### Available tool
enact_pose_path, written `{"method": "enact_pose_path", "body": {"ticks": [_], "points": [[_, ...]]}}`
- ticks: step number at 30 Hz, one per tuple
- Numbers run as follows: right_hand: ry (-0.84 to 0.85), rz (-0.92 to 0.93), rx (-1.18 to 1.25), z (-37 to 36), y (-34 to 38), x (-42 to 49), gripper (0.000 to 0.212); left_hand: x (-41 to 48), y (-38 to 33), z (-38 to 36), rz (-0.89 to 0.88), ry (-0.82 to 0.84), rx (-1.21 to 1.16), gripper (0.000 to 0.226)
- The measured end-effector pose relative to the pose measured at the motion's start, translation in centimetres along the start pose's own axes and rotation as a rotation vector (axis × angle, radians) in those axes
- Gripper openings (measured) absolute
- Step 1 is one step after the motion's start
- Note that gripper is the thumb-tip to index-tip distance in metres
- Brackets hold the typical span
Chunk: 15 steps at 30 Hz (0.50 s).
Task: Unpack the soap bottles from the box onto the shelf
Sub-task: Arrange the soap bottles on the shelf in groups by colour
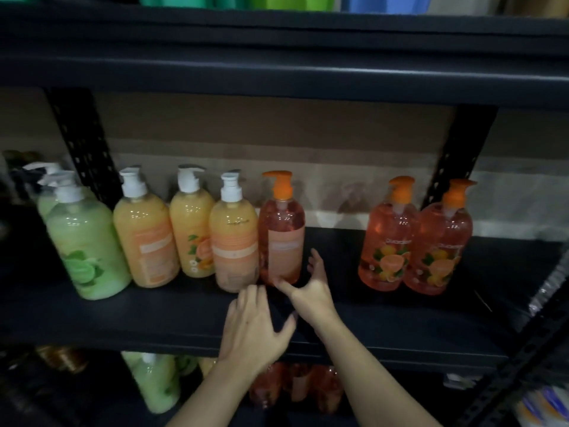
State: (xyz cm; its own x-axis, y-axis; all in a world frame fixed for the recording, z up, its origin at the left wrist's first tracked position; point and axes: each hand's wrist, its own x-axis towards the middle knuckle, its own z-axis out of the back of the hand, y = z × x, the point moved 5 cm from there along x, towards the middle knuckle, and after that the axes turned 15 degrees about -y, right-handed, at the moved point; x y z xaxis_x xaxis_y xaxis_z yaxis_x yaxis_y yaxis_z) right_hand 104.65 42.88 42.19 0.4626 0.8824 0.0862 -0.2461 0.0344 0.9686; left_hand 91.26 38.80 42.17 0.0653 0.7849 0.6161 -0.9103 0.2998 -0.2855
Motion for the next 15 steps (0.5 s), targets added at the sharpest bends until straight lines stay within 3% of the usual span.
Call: {"method": "enact_pose_path", "body": {"ticks": [5,11,15], "points": [[-0.011,0.005,0.004,-3.1,-0.8,2.2,0.13,-0.6,0.3,-0.3,-0.009,0.026,0.077,0.085],[-0.064,0.016,0.0,-3.3,0.8,2.1,0.105,-0.4,0.3,-0.8,-0.021,0.068,0.088,0.086],[-0.083,0.007,-0.023,-3.2,0.6,2.3,0.101,-0.3,0.4,-1.1,-0.028,0.082,0.112,0.088]]}}
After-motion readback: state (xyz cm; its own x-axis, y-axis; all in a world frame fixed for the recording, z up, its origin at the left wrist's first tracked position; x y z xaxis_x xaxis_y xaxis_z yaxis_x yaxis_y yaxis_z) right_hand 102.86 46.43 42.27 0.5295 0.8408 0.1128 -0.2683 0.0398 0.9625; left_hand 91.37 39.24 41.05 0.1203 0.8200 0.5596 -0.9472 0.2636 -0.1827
